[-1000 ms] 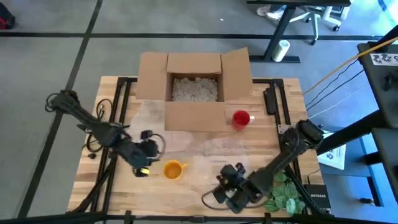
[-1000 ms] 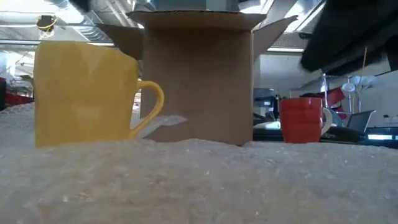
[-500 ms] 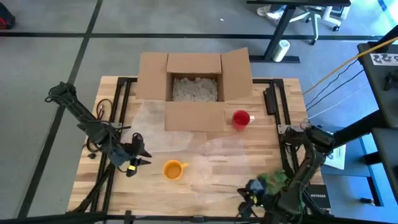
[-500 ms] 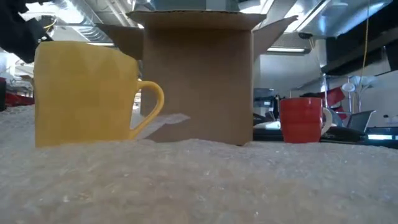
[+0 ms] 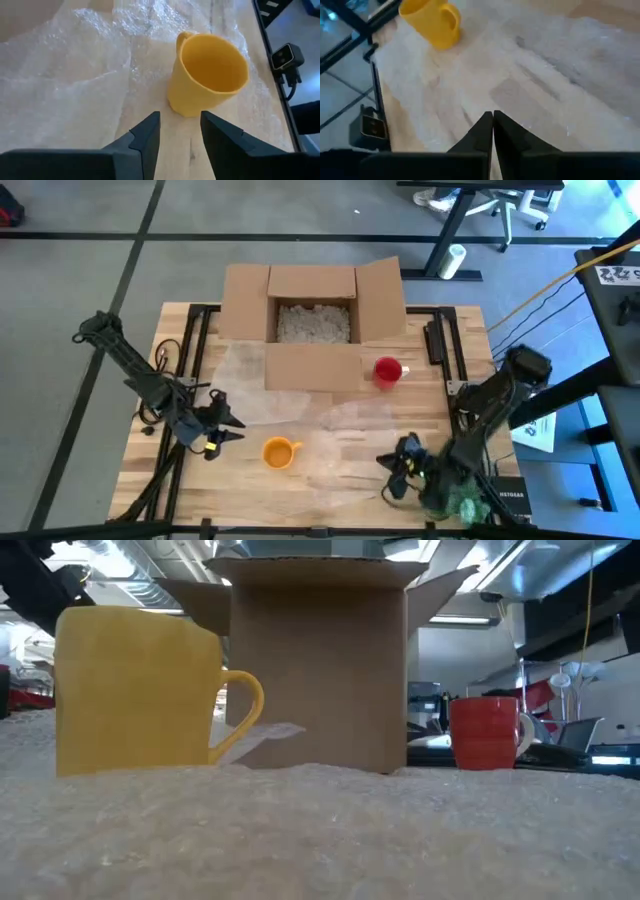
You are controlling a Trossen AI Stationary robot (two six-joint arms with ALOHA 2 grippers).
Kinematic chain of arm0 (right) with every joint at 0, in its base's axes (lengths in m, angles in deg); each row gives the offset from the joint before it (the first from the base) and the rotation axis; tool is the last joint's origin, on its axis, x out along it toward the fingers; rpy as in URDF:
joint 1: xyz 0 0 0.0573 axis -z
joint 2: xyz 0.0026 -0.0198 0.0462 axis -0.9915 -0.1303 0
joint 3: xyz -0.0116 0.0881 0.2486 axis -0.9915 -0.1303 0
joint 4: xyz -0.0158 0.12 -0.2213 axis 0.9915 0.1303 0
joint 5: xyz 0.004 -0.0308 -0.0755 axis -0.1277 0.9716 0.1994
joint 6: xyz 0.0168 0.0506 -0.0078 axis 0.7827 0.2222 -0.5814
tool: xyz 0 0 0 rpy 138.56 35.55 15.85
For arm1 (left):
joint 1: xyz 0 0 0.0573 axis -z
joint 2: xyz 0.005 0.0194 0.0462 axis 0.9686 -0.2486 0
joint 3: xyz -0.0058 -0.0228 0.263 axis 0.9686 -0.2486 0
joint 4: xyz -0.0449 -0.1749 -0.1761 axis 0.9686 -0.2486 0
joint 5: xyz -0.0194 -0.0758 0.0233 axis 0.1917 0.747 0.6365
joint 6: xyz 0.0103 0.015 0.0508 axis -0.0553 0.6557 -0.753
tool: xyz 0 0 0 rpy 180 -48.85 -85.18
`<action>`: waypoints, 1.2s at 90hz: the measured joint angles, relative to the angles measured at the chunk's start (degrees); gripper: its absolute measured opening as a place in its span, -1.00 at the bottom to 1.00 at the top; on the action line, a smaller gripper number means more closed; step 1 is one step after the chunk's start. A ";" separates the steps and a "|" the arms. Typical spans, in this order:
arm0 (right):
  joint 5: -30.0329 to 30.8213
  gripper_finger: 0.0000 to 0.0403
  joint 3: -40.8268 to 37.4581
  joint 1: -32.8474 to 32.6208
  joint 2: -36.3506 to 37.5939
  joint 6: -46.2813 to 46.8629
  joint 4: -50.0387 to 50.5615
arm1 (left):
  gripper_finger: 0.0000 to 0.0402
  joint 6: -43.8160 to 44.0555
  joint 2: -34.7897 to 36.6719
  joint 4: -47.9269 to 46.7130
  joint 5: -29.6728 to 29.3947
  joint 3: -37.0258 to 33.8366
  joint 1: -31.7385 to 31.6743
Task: Wrap mug
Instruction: Wrap the yellow mug using the bubble wrap
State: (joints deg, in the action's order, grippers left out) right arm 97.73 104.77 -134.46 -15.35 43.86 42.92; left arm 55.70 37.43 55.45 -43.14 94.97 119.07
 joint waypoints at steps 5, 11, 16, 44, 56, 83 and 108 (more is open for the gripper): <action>-3.05 -1.00 -4.30 2.36 2.13 -5.56 -7.35 | -0.39 -1.26 0.00 0.30 -0.70 0.00 0.00; -7.64 -1.00 -8.48 5.10 3.80 -11.89 -14.63 | -0.39 -3.06 0.00 1.15 -2.04 0.00 0.00; -11.68 -1.00 -10.79 6.90 4.45 -17.46 -17.78 | -0.39 -3.98 0.00 0.99 -3.16 0.00 -0.01; -18.56 -1.00 -12.17 12.10 8.88 -25.33 1.06 | -0.39 -5.46 0.11 -1.68 -4.11 0.00 -3.95; -20.23 -0.99 -12.19 13.14 11.30 -21.22 10.34 | -0.39 -5.46 0.11 -2.63 -4.11 0.00 -6.01; -30.81 -0.91 -11.30 12.95 14.07 -16.55 13.52 | -0.39 -2.38 0.09 -2.24 -4.09 0.00 -7.45; -31.22 -0.41 -10.25 12.97 14.08 -18.59 14.52 | -0.39 2.36 0.09 -0.28 -4.04 0.00 -7.43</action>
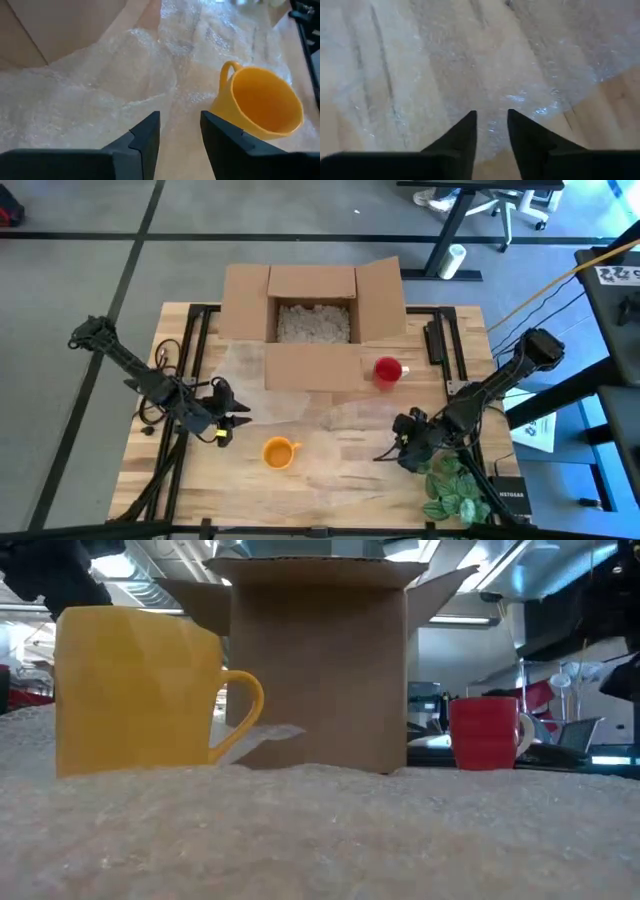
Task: Wrap mug
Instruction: Wrap the yellow mug using the bubble wrap
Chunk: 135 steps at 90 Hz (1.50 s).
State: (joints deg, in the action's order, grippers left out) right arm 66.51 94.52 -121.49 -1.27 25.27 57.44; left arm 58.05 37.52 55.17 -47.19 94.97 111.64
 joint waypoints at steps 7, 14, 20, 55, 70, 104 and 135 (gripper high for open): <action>0.60 -0.31 0.00 0.00 -0.70 -0.78 0.68 | -0.39 0.04 0.00 0.81 0.00 0.00 0.06; 1.28 -0.25 0.00 0.00 -1.81 -2.37 0.61 | -0.39 0.12 0.00 1.87 -0.02 0.00 0.42; 1.88 -0.24 0.00 0.00 -3.43 -2.91 0.55 | -0.39 0.15 0.00 1.68 -0.02 0.00 0.89; 7.00 -0.86 -0.02 4.21 -14.01 -12.59 -18.01 | -0.39 -2.05 -0.02 0.98 -0.04 0.00 1.53; 7.00 -0.97 0.00 11.33 -14.99 -21.69 -30.40 | -0.39 -2.89 -0.02 0.96 -0.04 0.00 1.38; -0.41 -1.00 9.69 21.97 -15.08 -41.13 -43.47 | -0.39 -4.92 -0.02 0.98 -0.04 0.00 1.42; -4.49 -1.00 26.61 24.76 -23.52 -45.11 -25.11 | -0.39 -5.08 -0.02 0.91 0.09 0.00 1.71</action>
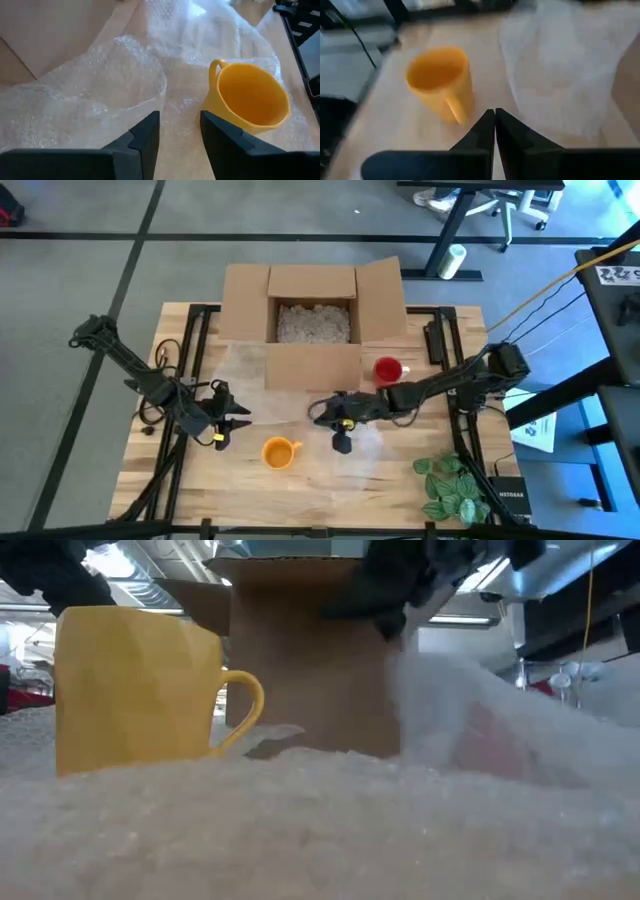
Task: Wrap mug
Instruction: Wrap the yellow mug using the bubble wrap
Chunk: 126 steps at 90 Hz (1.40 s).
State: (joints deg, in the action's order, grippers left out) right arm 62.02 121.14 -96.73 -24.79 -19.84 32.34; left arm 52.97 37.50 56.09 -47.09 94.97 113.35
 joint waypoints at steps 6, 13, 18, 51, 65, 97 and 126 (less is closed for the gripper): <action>4.22 -1.00 2.36 -0.05 0.00 1.98 7.20 | -0.39 0.14 0.00 -0.22 0.06 0.00 0.52; 4.96 -1.00 3.36 -0.48 1.16 3.96 14.26 | -0.39 0.24 0.00 -0.28 0.13 0.00 1.46; 4.02 -1.00 3.43 -0.85 2.39 4.88 17.71 | -0.39 0.38 0.00 -0.30 0.13 0.00 2.08; 4.78 -1.00 -8.39 -13.29 19.93 27.77 34.64 | -0.39 0.93 0.00 -0.10 0.03 0.00 4.28; 3.00 -1.00 -18.70 -19.13 27.12 44.30 35.09 | -0.39 0.96 0.00 -0.04 0.02 0.00 4.28; -1.56 -1.00 -28.03 -19.89 19.65 46.48 22.72 | -0.39 3.69 0.00 -0.13 -0.35 -0.02 4.14; -0.85 -1.00 -27.72 -16.64 2.72 36.58 -10.32 | -0.39 3.77 0.00 0.06 -0.38 -0.02 4.13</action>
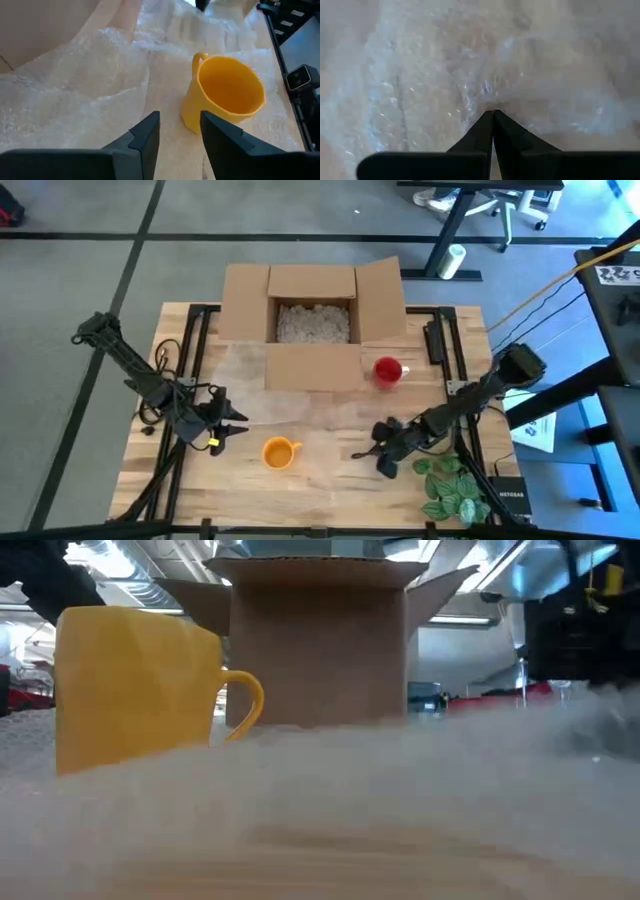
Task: Wrap mug
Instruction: Wrap the yellow mug using the bubble wrap
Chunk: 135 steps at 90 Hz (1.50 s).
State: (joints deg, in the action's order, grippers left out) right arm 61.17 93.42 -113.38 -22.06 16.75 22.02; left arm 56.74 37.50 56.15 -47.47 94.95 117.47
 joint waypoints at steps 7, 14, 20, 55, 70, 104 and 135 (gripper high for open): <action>0.38 -1.00 0.46 2.34 -3.49 -3.48 -7.24 | -0.39 -0.02 0.00 -0.05 0.00 0.00 -0.02; 0.07 -1.00 3.10 5.04 -7.12 -6.96 -9.74 | -0.39 -0.02 0.00 0.00 0.00 0.00 -0.02; -0.77 -1.00 5.43 7.14 -9.97 -10.69 -11.74 | -0.39 -0.02 0.00 0.02 0.00 0.00 0.00; -3.48 -1.00 20.92 16.72 -18.25 -31.32 -23.84 | -0.39 -0.04 0.00 0.27 0.00 0.00 0.09; -8.35 -1.00 29.14 17.52 -17.69 -38.53 -22.27 | -0.39 -0.32 0.00 0.27 -0.02 0.00 0.09; -17.67 -1.00 42.93 19.55 -20.53 -43.85 -1.88 | -0.39 -0.03 0.02 0.34 -0.01 0.00 0.09; -26.20 -1.00 56.81 20.54 -28.66 -45.82 7.01 | -0.39 -2.95 1.33 5.09 -0.01 0.07 0.13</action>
State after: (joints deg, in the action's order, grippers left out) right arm 34.97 150.23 -92.84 -50.72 -29.07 29.03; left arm 53.80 38.83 61.24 -47.48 95.02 117.60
